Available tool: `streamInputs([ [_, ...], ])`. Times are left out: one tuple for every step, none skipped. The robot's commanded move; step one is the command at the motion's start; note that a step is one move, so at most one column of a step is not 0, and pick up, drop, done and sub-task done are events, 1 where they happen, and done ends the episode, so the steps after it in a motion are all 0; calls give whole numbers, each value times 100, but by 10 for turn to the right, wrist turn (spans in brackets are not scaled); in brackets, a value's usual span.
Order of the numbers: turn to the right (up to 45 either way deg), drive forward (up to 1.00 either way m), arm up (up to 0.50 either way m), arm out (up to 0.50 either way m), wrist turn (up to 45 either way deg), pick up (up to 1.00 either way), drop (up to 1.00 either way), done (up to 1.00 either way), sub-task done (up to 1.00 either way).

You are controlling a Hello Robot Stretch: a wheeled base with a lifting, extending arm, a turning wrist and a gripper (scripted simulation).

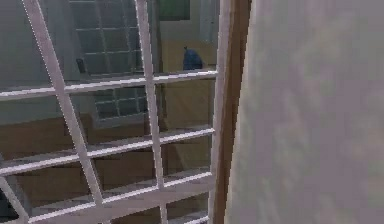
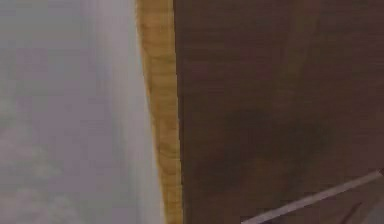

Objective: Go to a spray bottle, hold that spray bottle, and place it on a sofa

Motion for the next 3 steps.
streamInputs([
  [-450,0,0,0,0,0,0,0,0],
  [-360,0,0,0,0,0,0,0,0],
  [0,65,0,0,0,0,0,0,0],
])
